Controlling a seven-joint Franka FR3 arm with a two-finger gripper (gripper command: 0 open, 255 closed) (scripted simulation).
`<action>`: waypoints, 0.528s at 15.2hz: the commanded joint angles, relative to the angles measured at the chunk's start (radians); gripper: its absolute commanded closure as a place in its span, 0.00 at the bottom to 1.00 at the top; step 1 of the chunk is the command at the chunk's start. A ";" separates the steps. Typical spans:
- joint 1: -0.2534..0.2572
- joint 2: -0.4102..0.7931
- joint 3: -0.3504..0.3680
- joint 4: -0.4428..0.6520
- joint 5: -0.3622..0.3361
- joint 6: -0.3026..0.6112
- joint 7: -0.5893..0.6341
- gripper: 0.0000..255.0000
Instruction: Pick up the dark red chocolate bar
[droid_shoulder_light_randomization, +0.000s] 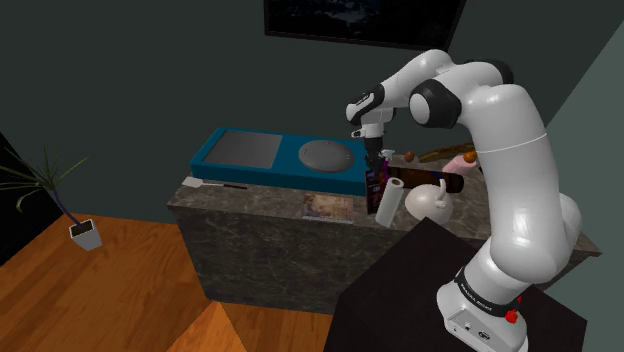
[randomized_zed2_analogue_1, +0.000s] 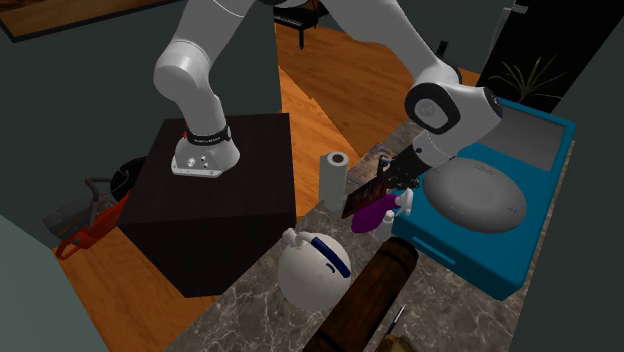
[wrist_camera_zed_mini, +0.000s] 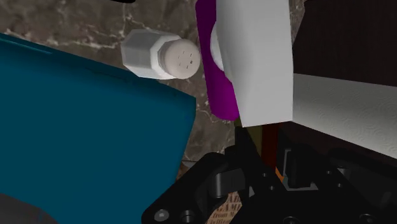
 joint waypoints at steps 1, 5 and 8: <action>0.000 0.002 0.000 -0.001 0.000 0.001 0.000 1.00; -0.002 0.004 0.000 0.000 0.000 0.000 -0.002 1.00; 0.003 -0.022 -0.007 0.001 -0.010 -0.025 0.002 1.00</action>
